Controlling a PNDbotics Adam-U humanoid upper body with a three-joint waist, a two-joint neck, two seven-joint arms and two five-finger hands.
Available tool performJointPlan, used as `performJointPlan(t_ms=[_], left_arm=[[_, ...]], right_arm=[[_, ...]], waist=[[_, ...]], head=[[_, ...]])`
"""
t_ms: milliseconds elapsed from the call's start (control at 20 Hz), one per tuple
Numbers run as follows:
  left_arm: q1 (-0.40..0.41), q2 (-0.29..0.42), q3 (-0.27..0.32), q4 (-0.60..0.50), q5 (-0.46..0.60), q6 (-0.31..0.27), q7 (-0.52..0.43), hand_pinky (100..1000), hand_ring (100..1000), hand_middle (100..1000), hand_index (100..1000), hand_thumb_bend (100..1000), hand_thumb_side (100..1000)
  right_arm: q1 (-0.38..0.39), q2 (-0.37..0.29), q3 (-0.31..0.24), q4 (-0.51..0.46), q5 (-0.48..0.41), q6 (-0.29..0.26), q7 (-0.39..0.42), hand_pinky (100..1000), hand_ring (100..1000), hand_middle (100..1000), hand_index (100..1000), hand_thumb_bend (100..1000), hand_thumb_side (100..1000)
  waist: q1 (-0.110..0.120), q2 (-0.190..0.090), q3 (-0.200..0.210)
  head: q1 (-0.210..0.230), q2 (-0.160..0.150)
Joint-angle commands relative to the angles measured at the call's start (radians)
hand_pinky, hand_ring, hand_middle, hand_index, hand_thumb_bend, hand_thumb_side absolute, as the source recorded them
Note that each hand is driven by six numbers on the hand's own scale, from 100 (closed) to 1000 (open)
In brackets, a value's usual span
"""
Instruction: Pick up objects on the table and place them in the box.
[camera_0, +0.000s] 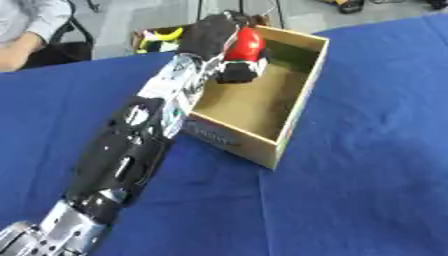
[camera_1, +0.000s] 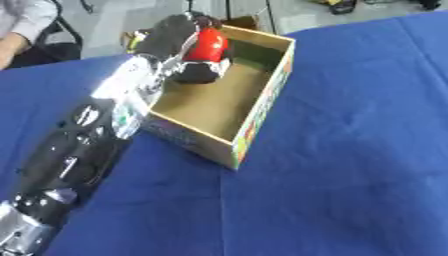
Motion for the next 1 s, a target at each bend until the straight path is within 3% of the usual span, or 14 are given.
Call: performJointPlan(t_ms=[50,400,550,750,800,850,900,950,1000], left_arm=[[-0.011,0.002,0.018,0.032,-0.012,-0.013,-0.008,100,403,529,822,100,549],[0.009,-0.010,0.017,0.069,-0.001,-0.017,-0.029,100,423,538,833,100,557],[0.019,-0.012,0.008,0.075,-0.009,-0.035,-0.071,131,526,614,888,116,648],[0.027,-0.007,0.011,0.062,0.026,-0.081,-0.138,423,717,717,940,437,1000],[0.026,-0.002,0.017,0.050,0.035,-0.084,-0.144,472,742,726,944,480,1000],[0.025,0.003,0.022,0.036,0.043,-0.083,-0.146,593,796,750,954,567,1000],[0.022,0.010,0.025,0.021,0.045,-0.080,-0.145,658,829,769,960,615,1000],[0.021,0.015,0.027,0.007,0.043,-0.075,-0.144,723,859,776,958,638,1000],[0.019,0.022,0.030,-0.011,0.040,-0.068,-0.137,728,857,765,950,636,1000]], right_arm=[[-0.012,-0.009,0.001,-0.015,-0.007,-0.006,0.002,787,835,761,772,100,1000],[-0.013,-0.006,0.002,-0.015,-0.009,-0.006,0.001,788,835,760,772,100,1000],[-0.010,-0.007,0.000,-0.015,-0.007,-0.004,0.001,787,835,760,772,100,1000],[-0.007,-0.006,-0.001,-0.015,-0.006,-0.003,-0.001,788,836,761,772,100,1000],[-0.006,-0.006,-0.001,-0.015,-0.006,-0.002,0.000,788,836,761,772,100,1000],[-0.005,-0.006,-0.002,-0.015,-0.005,-0.001,0.000,788,836,761,772,100,1000],[-0.004,-0.006,-0.002,-0.015,-0.005,-0.001,0.000,788,836,761,772,100,1000],[-0.003,-0.006,-0.002,-0.015,-0.005,-0.001,0.000,788,836,760,772,100,1000],[-0.002,-0.007,-0.002,-0.015,-0.006,-0.001,0.000,788,836,760,772,100,1000]], waist=[[-0.006,-0.020,-0.002],[-0.005,-0.019,-0.004],[-0.006,-0.021,-0.001],[-0.008,-0.022,0.001],[-0.009,-0.022,0.002],[-0.009,-0.023,0.003],[-0.010,-0.024,0.004],[-0.010,-0.025,0.006],[-0.011,-0.028,0.008]], head=[[0.002,-0.015],[-0.003,-0.011],[-0.007,-0.003],[-0.013,0.004],[-0.014,0.006],[-0.015,0.008],[-0.015,0.009],[-0.015,0.010],[-0.015,0.012]])
